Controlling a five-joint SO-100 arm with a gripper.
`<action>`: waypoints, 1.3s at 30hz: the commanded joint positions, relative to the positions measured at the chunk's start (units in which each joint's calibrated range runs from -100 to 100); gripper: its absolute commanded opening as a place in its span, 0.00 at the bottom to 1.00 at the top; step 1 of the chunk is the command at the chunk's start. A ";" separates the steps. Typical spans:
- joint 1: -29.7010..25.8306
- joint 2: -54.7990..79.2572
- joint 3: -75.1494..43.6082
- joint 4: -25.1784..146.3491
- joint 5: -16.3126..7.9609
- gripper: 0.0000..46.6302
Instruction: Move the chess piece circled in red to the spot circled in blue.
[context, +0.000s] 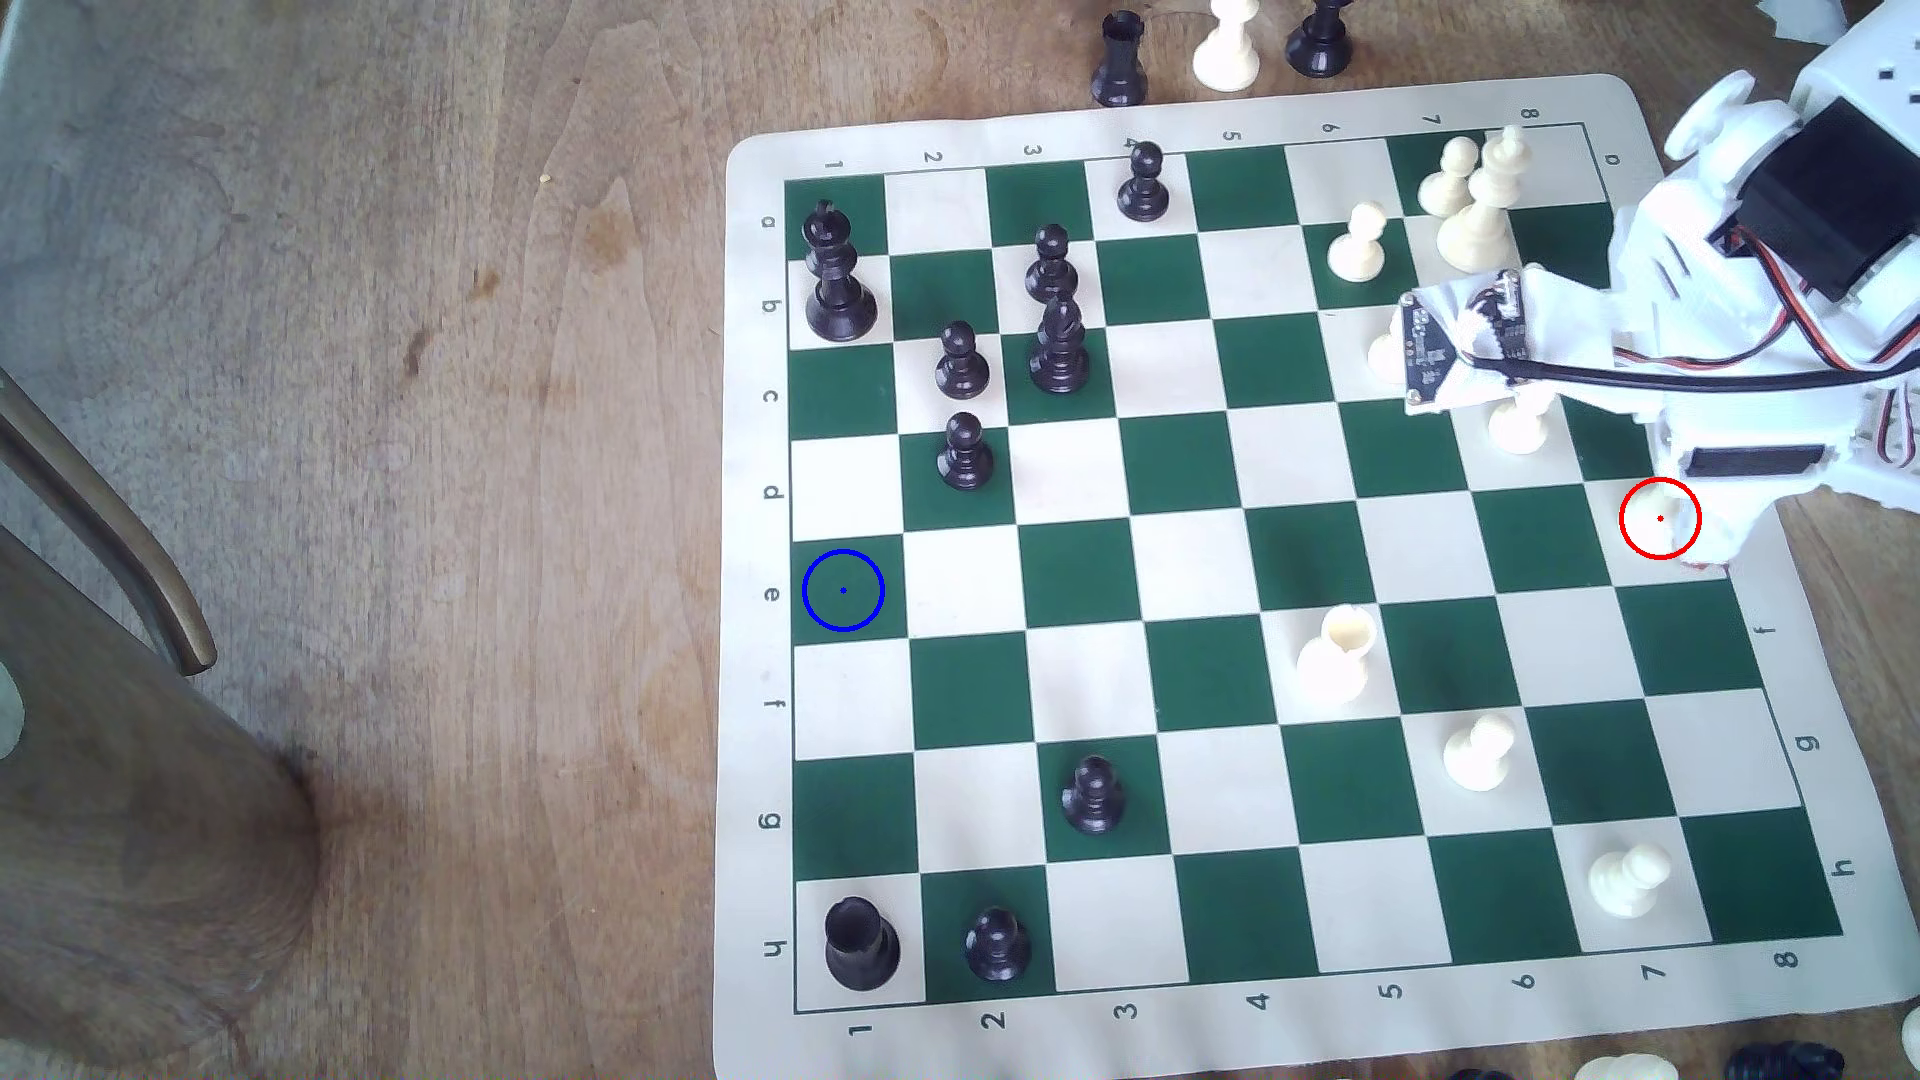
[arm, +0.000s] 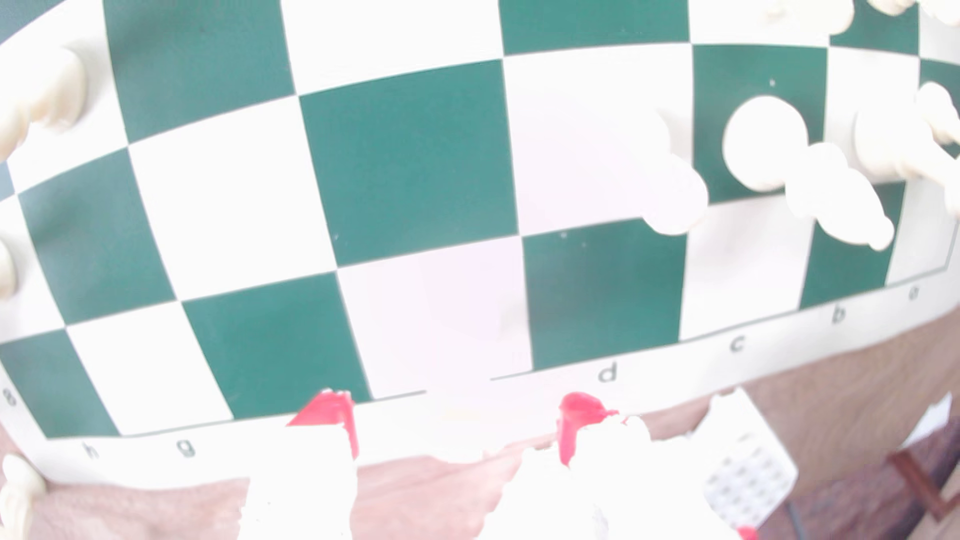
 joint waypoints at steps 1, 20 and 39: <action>-0.31 1.97 -0.22 -1.81 -0.20 0.45; -0.93 4.77 0.23 -3.28 -0.10 0.09; -0.46 -2.28 -13.09 2.29 -0.34 0.00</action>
